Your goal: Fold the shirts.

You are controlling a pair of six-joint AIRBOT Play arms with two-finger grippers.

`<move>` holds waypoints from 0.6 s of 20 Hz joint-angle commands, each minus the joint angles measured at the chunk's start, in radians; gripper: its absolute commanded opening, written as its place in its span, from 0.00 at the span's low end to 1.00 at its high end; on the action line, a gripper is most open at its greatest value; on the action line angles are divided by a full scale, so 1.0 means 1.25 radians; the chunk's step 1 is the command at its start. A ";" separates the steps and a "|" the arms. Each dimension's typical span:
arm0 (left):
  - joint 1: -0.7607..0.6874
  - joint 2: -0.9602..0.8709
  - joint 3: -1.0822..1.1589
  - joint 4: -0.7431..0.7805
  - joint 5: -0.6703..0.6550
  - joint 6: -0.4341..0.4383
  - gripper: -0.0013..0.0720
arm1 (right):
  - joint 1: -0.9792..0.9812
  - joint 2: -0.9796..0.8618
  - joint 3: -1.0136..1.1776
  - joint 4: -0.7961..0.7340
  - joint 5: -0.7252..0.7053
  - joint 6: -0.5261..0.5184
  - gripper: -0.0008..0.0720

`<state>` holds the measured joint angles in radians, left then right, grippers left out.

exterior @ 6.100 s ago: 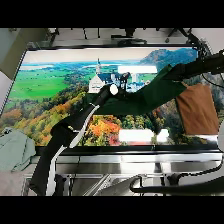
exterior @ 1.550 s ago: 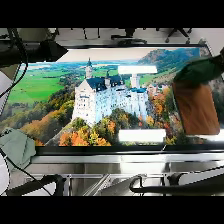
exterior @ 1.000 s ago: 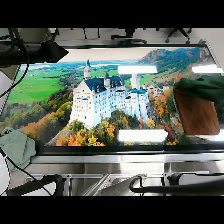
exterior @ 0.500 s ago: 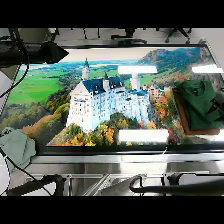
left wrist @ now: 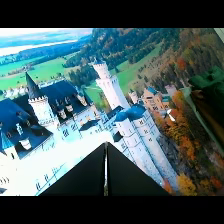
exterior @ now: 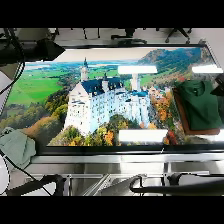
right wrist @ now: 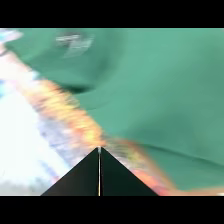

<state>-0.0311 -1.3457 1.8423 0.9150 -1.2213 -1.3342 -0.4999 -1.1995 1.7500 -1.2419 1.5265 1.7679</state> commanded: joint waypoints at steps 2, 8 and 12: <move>0.009 0.059 -0.109 0.000 -0.069 0.002 0.03 | 0.200 0.058 -0.066 0.060 -0.066 -0.095 0.04; -0.097 0.293 -0.588 0.001 -0.004 0.007 0.03 | 0.565 0.283 -0.501 0.024 -0.278 -0.115 0.04; -0.158 0.411 -0.782 0.000 0.058 -0.002 0.03 | 0.637 0.407 -0.689 0.025 -0.344 -0.086 0.04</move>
<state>-0.1799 -0.9348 1.0386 0.9157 -1.2110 -1.3312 0.2127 -0.7944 1.0534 -1.2037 1.1828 1.6474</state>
